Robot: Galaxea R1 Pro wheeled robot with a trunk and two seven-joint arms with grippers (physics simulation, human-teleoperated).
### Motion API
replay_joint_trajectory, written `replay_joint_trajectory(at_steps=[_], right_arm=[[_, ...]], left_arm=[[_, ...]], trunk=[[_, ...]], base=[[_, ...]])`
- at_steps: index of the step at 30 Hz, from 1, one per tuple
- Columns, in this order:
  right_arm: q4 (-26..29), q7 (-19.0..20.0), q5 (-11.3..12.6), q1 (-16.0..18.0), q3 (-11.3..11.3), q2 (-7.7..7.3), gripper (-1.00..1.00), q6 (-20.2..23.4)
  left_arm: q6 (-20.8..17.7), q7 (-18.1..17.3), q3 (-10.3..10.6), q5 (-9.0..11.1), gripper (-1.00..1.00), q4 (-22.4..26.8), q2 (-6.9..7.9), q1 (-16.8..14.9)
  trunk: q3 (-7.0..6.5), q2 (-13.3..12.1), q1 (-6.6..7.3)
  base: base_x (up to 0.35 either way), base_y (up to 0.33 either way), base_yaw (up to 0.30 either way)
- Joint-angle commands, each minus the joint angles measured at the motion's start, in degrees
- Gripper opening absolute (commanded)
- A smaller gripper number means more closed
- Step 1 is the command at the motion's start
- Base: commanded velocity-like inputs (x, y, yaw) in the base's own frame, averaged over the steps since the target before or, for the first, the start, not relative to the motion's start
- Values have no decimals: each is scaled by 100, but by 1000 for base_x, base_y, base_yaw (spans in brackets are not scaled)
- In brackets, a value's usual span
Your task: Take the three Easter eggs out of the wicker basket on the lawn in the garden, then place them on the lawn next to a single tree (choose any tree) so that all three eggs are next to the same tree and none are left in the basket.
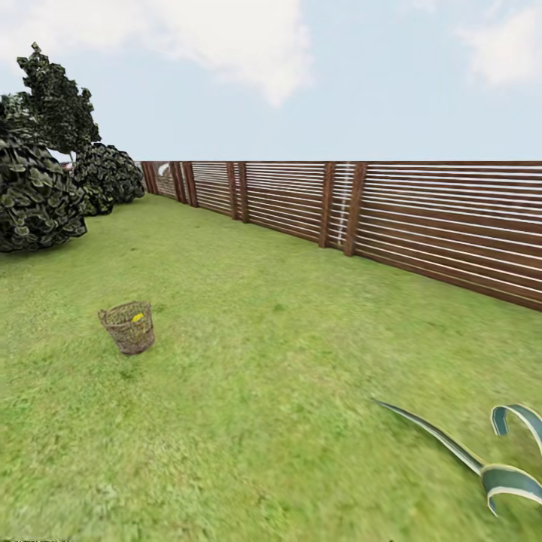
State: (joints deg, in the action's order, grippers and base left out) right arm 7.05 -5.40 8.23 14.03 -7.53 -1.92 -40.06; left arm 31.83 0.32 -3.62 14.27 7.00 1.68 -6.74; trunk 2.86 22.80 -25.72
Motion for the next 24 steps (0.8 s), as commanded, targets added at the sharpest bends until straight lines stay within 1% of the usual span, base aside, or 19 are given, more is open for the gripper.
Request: replay_joint_trajectory(at_steps=[1, 6, 13, 17, 19, 24], right_arm=[[-2, 11, 47, 4, 15, -1, 100, -20], [-2, 12, 47, 4, 15, -1, 100, -20], [6, 13, 55, 4, 14, -58, 100, -20], [7, 13, 61, 4, 9, -62, 100, -21], [7, 13, 68, 4, 7, -76, 100, -20], [1, 13, 72, 4, 6, -93, 100, -22]], left_arm=[[16, 3, -33, -30, 100, -5, -3, -6], [16, 3, -33, -30, 100, -5, -3, -7], [16, -5, -33, -31, 100, -5, -1, -8], [17, -5, -33, -31, 100, -5, -2, -7], [16, -6, -33, -35, 100, -5, -1, -9], [19, -6, -33, -35, 100, -5, -6, -7]], trunk=[[13, 12, -7], [13, 12, -7], [13, 12, -7], [13, 12, -7], [13, 12, -7], [13, 12, -7]], base=[[328, 0, 294], [328, 0, 294], [328, 0, 293], [328, 0, 283], [328, 0, 167], [328, -3, 37]])
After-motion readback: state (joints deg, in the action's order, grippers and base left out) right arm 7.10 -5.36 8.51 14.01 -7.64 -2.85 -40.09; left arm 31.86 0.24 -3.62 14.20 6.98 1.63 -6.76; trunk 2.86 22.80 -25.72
